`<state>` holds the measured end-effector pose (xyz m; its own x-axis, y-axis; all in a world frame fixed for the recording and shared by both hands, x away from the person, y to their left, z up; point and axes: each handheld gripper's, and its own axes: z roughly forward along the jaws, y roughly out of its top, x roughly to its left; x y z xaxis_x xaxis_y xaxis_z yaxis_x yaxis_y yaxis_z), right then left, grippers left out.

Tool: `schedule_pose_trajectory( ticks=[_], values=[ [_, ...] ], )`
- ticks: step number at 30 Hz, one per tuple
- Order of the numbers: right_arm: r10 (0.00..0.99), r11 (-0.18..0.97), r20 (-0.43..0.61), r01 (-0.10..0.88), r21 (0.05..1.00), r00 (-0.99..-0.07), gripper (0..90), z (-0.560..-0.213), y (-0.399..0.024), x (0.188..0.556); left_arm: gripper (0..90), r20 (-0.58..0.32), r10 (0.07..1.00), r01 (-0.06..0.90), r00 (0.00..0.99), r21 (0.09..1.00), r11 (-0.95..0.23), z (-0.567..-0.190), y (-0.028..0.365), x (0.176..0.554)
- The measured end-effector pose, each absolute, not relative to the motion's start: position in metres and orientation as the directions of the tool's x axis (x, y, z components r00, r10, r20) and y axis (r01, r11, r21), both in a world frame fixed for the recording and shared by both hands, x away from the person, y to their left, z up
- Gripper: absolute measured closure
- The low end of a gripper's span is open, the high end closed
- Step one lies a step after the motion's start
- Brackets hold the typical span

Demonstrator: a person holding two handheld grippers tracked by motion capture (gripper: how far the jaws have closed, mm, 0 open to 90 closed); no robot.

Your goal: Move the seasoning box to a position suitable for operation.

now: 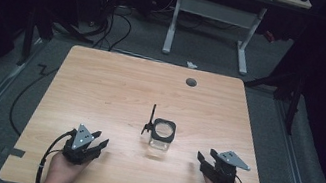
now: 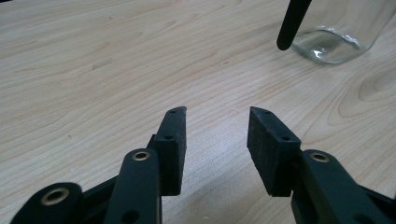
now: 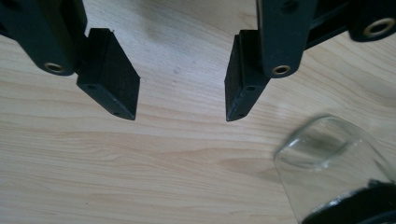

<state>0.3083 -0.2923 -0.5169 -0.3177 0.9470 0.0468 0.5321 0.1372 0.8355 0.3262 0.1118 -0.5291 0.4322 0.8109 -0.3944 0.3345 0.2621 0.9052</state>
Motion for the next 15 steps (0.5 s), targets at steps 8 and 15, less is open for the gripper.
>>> schedule_pose_trajectory(
  ticks=[8, 15],
  values=[
    [0.933, 0.068, 0.133, 0.527, 0.847, -0.334, 55.7, -0.5153, -0.2960, 0.3018, 54.9, -0.424, 0.790, 0.374, 0.443, 0.888, 0.267, -0.5289, 0.1061, 0.3280],
    [0.932, 0.126, 0.084, 0.533, 0.836, -0.352, 54.4, -0.5202, -0.2908, 0.3000, 64.2, -0.416, 0.786, 0.373, 0.458, 0.892, 0.255, -0.5296, 0.1042, 0.3255]
  ],
)
